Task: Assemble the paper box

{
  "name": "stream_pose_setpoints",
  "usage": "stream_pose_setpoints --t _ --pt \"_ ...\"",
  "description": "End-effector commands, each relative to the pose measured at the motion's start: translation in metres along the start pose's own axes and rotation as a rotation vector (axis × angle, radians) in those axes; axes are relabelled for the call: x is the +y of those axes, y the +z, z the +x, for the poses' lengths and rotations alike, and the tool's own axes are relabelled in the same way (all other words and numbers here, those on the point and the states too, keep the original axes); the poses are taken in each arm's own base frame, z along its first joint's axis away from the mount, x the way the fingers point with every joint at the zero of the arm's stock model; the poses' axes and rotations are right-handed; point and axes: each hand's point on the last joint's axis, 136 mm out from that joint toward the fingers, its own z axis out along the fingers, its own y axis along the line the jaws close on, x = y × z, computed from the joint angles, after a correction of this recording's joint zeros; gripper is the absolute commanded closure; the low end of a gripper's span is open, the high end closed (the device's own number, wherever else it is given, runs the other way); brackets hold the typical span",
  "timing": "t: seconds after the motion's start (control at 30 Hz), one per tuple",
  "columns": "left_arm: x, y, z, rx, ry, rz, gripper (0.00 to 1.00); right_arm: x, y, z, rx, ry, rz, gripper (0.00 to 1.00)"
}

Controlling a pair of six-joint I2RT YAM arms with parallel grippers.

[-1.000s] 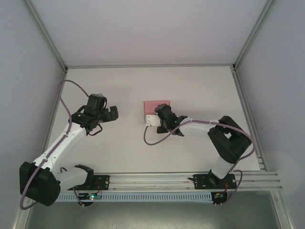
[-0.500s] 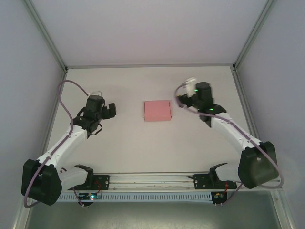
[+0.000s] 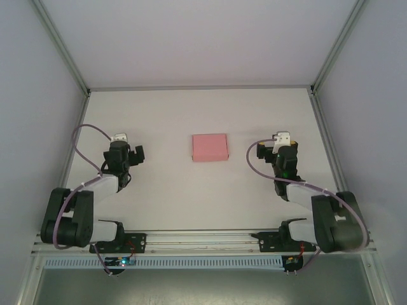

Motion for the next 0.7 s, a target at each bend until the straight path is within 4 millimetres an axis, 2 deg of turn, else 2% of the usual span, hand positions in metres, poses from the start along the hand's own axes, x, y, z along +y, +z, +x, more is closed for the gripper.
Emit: stream_pose_setpoints --t 0.0,0.07,0.1,0.2,0.23,0.33,0.4,0.47,0.67 --pt "-0.015 0.006 -0.038 -0.122 0.018 0.081 0.00 -0.014 0.006 -0.021 -0.153 0.041 0.041 0.02" --pt "-0.022 0.016 -0.039 -0.087 0.065 0.109 0.00 -0.006 0.018 -0.007 -0.112 0.026 -0.015 0.02" --pt "-0.024 0.021 -0.041 -0.084 0.085 0.111 0.00 -0.003 0.025 -0.011 -0.122 0.031 -0.031 0.02" --pt "-0.021 0.032 -0.044 -0.157 0.093 0.121 0.00 -0.010 0.029 -0.009 -0.071 0.059 -0.030 0.02" --pt "-0.020 0.028 -0.036 -0.131 0.083 0.141 0.00 -0.011 0.028 -0.010 -0.093 0.067 -0.028 0.02" --pt "-0.012 0.019 -0.035 -0.288 0.047 0.123 0.00 -0.011 0.028 -0.009 -0.077 0.060 -0.030 0.02" --pt "-0.005 0.021 -0.029 -0.224 0.030 0.093 0.00 -0.010 0.028 -0.008 -0.077 0.060 -0.030 0.02" --pt "-0.008 0.021 -0.034 -0.266 0.038 0.098 0.00 -0.010 0.028 -0.009 -0.081 0.060 -0.030 0.02" --pt "-0.008 0.022 -0.030 -0.230 0.045 0.093 0.00 -0.010 0.028 -0.009 -0.080 0.059 -0.031 0.02"
